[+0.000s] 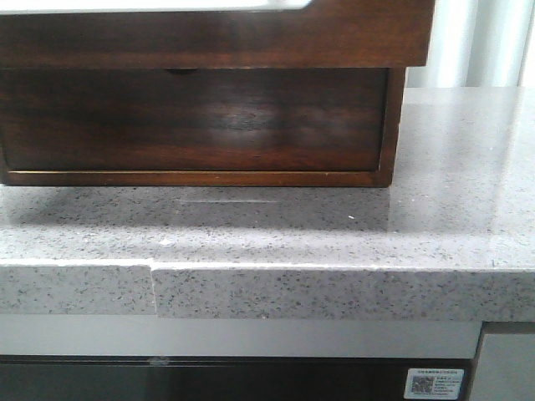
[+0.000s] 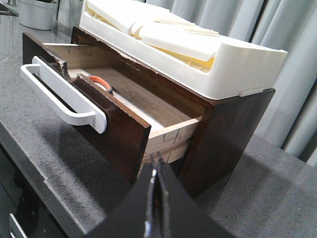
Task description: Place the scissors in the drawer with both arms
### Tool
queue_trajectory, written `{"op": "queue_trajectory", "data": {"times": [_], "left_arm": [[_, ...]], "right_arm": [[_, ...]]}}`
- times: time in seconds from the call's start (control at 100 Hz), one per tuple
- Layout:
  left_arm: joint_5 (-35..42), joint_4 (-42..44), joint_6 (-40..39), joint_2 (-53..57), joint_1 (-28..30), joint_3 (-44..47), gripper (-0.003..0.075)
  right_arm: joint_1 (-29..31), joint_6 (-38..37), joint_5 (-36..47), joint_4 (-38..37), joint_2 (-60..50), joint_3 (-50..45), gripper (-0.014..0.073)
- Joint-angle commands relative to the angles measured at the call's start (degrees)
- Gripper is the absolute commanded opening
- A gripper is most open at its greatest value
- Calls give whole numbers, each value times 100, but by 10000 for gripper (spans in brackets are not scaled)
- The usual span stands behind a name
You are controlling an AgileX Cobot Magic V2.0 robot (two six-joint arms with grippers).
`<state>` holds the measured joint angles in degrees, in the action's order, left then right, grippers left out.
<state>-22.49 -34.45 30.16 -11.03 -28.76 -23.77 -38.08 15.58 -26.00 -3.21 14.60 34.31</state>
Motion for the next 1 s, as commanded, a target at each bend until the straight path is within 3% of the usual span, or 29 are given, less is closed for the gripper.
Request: {"op": "queue_trajectory", "data": {"times": [0.0,0.19,0.27,0.36,0.5,0.8,0.99], "left_arm": [[655,117,19,-66,8,-51,-19],[2249,1952,-221,-16,567,888,-19],[3072,2240,-821,-11,1011,1472,-19],[3344,2501,-1805,-11,1613,2015,-19],[3037,3631,-3504,44,2131,2493,-19],[567,3585,-3535,1075,2143,2519,-19],[397,3220,-3548,1273,2143,2519,-19]], "right_arm": [[37,-19,450,-71,46,136,-32],[37,-19,450,-71,46,136,-32],[37,-19,450,-71,46,136,-32],[37,-19,450,-71,46,136,-32],[37,-19,450,-71,46,136,-32],[37,-19,450,-71,46,136,-32],[37,-19,450,-71,46,136,-32]]}}
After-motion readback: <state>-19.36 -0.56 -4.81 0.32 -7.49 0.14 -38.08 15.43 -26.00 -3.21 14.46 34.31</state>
